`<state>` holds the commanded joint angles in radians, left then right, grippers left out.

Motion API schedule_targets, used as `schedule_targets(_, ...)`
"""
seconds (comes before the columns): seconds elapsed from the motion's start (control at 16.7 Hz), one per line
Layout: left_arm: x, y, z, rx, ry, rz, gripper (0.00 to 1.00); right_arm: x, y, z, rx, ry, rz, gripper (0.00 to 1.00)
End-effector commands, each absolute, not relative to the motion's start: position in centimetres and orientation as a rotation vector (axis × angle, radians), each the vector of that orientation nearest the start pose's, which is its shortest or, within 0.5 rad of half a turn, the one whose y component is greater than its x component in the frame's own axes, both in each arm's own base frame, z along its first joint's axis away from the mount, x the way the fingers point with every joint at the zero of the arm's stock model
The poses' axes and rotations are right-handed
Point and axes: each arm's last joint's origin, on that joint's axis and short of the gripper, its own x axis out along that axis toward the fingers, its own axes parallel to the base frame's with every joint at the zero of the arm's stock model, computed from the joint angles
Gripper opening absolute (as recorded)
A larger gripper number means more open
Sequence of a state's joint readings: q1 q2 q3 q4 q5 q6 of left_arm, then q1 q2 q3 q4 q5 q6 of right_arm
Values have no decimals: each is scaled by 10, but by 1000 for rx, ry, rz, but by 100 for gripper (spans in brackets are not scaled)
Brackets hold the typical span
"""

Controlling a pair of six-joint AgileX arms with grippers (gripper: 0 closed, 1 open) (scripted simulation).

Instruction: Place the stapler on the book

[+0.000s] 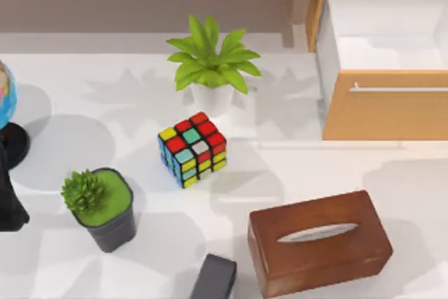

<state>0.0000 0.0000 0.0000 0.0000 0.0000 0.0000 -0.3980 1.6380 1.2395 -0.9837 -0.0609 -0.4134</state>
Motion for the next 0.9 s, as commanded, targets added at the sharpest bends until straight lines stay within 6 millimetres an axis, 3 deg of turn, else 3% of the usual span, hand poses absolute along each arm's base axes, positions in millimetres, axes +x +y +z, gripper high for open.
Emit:
schedule_targets(0.3, 106, -1, 160, 0, 0, 0, 100, 263, -145, 191, 2, 1461, -32, 0)
schedule_targets(0.72, 106, -1, 160, 0, 0, 0, 100, 261, -147, 187, 5, 1469, -33, 0)
schedule_targets(0.9, 106, -1, 160, 0, 0, 0, 100, 263, -148, 172, 2, 1463, -37, 0)
